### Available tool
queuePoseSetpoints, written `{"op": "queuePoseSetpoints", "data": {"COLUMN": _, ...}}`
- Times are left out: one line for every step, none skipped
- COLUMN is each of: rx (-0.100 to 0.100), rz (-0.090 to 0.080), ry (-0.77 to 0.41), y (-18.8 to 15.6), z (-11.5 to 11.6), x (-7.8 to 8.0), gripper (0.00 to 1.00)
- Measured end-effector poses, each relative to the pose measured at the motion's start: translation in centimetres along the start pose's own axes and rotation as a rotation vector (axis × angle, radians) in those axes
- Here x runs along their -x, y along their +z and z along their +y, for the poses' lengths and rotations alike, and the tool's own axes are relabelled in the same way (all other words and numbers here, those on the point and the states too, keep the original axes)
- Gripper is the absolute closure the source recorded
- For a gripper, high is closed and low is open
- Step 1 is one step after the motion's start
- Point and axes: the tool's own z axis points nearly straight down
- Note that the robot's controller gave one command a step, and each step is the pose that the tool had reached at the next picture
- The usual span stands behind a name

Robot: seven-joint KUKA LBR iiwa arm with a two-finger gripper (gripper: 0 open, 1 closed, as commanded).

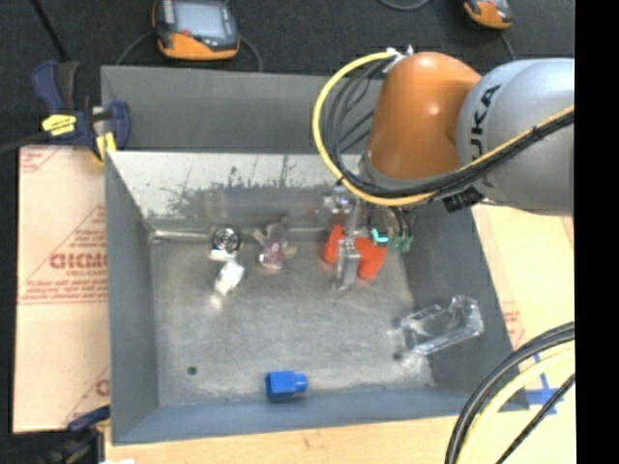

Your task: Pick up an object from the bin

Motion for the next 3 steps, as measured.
{"op": "queuePoseSetpoints", "data": {"rx": -0.003, "rz": -0.001, "ry": -0.140, "y": 6.3, "z": -10.9, "x": -3.2, "gripper": 0.00}}
{"op": "queuePoseSetpoints", "data": {"rx": -0.002, "rz": -0.018, "ry": 0.062, "y": 11.5, "z": -9.0, "x": 2.4, "gripper": 0.00}}
{"op": "queuePoseSetpoints", "data": {"rx": 0.000, "rz": 0.000, "ry": 0.222, "y": 11.7, "z": -8.1, "x": 4.6, "gripper": 0.00}}
